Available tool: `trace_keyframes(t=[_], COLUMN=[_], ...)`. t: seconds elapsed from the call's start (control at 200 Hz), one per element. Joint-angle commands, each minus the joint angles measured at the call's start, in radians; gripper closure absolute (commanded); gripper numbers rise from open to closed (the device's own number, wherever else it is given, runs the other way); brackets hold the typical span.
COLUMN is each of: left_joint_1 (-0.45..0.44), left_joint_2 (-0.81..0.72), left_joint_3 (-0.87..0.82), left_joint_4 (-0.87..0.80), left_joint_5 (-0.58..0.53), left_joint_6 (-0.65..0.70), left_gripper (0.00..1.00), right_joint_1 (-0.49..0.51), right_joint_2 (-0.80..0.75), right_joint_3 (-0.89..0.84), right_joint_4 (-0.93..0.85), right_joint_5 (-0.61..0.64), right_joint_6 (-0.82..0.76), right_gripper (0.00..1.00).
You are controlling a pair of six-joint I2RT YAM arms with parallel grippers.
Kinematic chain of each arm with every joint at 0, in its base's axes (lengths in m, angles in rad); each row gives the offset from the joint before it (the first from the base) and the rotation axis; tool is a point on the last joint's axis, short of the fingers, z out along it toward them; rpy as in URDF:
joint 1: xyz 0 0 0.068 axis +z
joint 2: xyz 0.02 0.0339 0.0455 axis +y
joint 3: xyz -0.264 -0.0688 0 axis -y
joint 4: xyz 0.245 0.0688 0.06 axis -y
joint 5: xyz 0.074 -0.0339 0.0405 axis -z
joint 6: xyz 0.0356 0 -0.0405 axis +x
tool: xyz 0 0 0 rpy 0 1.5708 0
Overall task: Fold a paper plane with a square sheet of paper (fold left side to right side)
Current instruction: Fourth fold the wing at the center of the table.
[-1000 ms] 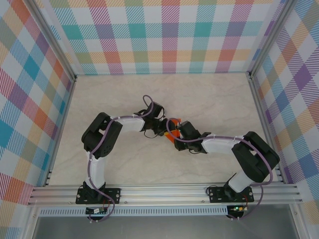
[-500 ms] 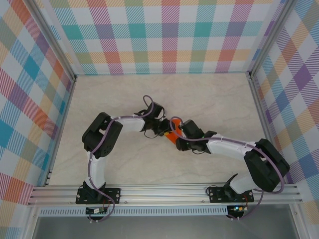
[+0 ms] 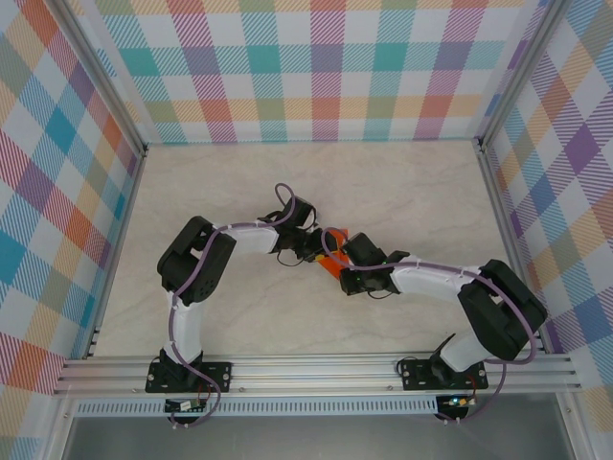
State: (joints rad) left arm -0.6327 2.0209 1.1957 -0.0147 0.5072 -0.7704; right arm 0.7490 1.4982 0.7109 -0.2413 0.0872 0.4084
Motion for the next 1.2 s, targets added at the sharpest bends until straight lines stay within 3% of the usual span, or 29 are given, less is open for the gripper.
trace_keyframes(t=[0.0,0.455,0.575,0.69,0.82,0.92,1.08,1.2], left_joint_1=[-0.006,-0.006,-0.005,-0.005,-0.005,-0.005,-0.005,-0.006], left_joint_2=[0.004,0.001,0.003,0.008,0.007,0.003,0.002,0.001], left_joint_3=[-0.001,-0.001,0.001,0.004,0.004,0.004,0.005,0.005], left_joint_4=[0.015,0.012,0.010,0.009,0.009,0.007,0.009,0.008], left_joint_5=[0.005,0.002,0.003,0.002,0.005,0.004,0.004,0.004], left_joint_6=[0.000,0.002,0.003,0.003,0.002,0.003,0.003,0.002], left_gripper=[0.63,0.63,0.63,0.63,0.63,0.63,0.63,0.63], right_joint_1=[0.010,0.013,0.012,0.005,-0.068,-0.177,-0.339,-0.386], right_joint_2=[0.021,0.035,0.003,-0.069,-0.186,-0.229,-0.146,-0.026], right_joint_3=[0.016,0.000,-0.016,-0.021,-0.055,-0.074,-0.063,-0.005], right_joint_4=[-0.005,-0.016,-0.012,0.005,0.070,0.130,0.234,0.258], right_joint_5=[-0.018,-0.010,-0.008,-0.044,-0.209,-0.374,-0.612,-0.683], right_joint_6=[0.013,0.021,0.026,0.012,-0.003,0.016,0.063,0.067], right_gripper=[0.82,0.86,0.84,0.75,0.60,0.56,0.58,0.63])
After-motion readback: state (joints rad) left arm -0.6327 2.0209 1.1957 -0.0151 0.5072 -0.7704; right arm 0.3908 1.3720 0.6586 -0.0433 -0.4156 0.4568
